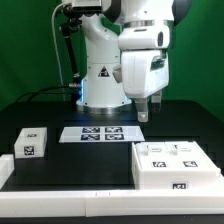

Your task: Assemble cabinet

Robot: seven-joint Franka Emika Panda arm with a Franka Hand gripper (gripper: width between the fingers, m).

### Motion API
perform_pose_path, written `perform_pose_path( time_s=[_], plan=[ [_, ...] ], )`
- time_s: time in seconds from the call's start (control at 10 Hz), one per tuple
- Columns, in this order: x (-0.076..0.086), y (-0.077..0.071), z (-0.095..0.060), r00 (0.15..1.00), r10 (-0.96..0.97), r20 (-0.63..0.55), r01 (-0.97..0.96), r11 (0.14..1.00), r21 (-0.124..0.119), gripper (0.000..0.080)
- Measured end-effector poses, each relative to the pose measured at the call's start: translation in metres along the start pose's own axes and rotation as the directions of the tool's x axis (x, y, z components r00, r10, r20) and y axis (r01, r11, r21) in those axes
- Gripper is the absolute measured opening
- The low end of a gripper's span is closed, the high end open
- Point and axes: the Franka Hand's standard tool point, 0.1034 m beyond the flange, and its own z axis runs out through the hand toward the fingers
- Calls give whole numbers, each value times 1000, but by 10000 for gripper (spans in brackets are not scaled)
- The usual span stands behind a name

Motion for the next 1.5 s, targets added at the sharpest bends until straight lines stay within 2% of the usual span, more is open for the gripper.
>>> perform_pose_path(
  time_s=[0.2,0.4,0.5,0.6,0.8,1.0,1.1,1.3,1.5],
  plan=[
    [0,-1,1,999,36,0,-36,999,2,797],
    [-3,2,3,983,182,-22,-182,983,-7,797],
    [-4,-2,4,958,282,-49,-284,959,-24,797],
    [-5,-11,5,917,393,-63,-395,918,-22,797],
    [-5,-17,7,874,480,-80,-483,876,-18,797],
    [-4,-18,7,797,598,-85,-600,800,3,797],
    [-3,-18,7,784,615,-85,-616,788,7,797],
    [-1,-20,8,661,746,-83,-746,665,36,797],
    [6,-28,19,463,885,-52,-882,466,64,797]
  ],
)
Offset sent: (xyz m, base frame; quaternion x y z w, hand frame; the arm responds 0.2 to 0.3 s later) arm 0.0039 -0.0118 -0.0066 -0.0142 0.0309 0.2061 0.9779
